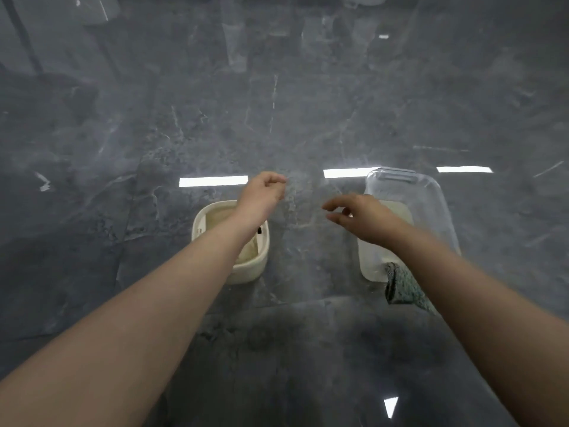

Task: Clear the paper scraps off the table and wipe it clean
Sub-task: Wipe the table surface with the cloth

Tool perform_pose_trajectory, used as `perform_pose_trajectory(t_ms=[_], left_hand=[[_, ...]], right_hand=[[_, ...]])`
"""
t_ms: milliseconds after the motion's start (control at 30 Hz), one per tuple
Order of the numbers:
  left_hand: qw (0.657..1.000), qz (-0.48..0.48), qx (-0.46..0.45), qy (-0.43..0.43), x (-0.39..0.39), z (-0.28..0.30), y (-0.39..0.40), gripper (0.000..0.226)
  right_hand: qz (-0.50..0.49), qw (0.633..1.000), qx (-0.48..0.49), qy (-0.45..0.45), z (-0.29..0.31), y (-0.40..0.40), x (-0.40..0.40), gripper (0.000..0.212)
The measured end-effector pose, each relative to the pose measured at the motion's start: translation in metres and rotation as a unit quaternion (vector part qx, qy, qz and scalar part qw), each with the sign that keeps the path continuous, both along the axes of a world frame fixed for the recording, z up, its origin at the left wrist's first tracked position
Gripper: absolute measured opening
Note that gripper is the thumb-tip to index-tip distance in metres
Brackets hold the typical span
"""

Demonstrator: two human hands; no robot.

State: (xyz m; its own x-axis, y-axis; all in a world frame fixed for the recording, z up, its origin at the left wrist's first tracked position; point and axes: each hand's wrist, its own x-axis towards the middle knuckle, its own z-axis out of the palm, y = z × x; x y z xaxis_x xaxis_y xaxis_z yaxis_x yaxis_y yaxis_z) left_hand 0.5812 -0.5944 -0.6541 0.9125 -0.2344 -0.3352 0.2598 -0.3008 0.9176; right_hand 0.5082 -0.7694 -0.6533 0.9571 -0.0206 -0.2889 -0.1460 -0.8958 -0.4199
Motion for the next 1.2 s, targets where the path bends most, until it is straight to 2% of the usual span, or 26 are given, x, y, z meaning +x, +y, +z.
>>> perform_pose_trajectory(t_ms=[100,200,300,400,567,667,733,833,900,1033,1133,1200], left_hand=[[0.999,-0.025,-0.023,0.008,-0.009,-0.001,-0.029,0.014],[0.994,-0.107,-0.013,0.037,-0.027,-0.005,-0.057,0.022],[0.978,-0.202,0.028,0.035,-0.048,-0.013,-0.079,0.015],[0.961,-0.269,0.059,0.027,-0.066,-0.024,-0.097,0.021],[0.940,-0.318,0.110,0.062,-0.086,-0.034,-0.116,0.011],[0.914,-0.368,0.158,0.065,-0.093,-0.037,-0.118,0.030],[0.910,-0.377,0.157,0.068,-0.096,-0.042,-0.118,0.036],[0.921,-0.358,0.103,0.113,-0.093,-0.043,-0.114,0.039],[0.931,-0.340,0.087,0.102,-0.087,-0.040,-0.108,0.037],[0.929,-0.338,0.144,-0.041,-0.069,-0.031,-0.091,0.035],[0.945,-0.294,0.121,-0.072,-0.055,-0.028,-0.081,0.034],[0.957,-0.260,0.100,-0.086,-0.048,-0.026,-0.077,0.037]], right_hand=[[-0.082,0.996,0.018,0.003,0.002,-0.038,-0.016,0.031],[-0.138,0.990,-0.021,0.030,0.000,-0.073,-0.036,0.031],[-0.159,0.971,-0.120,0.130,-0.004,-0.105,-0.058,0.033],[-0.172,0.944,-0.179,0.217,-0.008,-0.128,-0.074,0.044],[-0.196,0.936,-0.130,0.263,-0.012,-0.136,-0.084,0.049],[-0.185,0.930,-0.150,0.279,-0.017,-0.128,-0.085,0.050],[-0.183,0.928,-0.150,0.287,-0.019,-0.124,-0.084,0.048],[-0.195,0.935,-0.112,0.276,-0.019,-0.121,-0.076,0.031],[-0.210,0.939,-0.078,0.261,-0.017,-0.118,-0.068,0.028],[-0.218,0.951,-0.009,0.218,-0.005,-0.115,-0.050,0.026],[-0.194,0.972,0.028,0.132,0.009,-0.110,-0.037,0.013],[-0.168,0.980,0.061,0.091,0.018,-0.101,-0.029,0.013]])
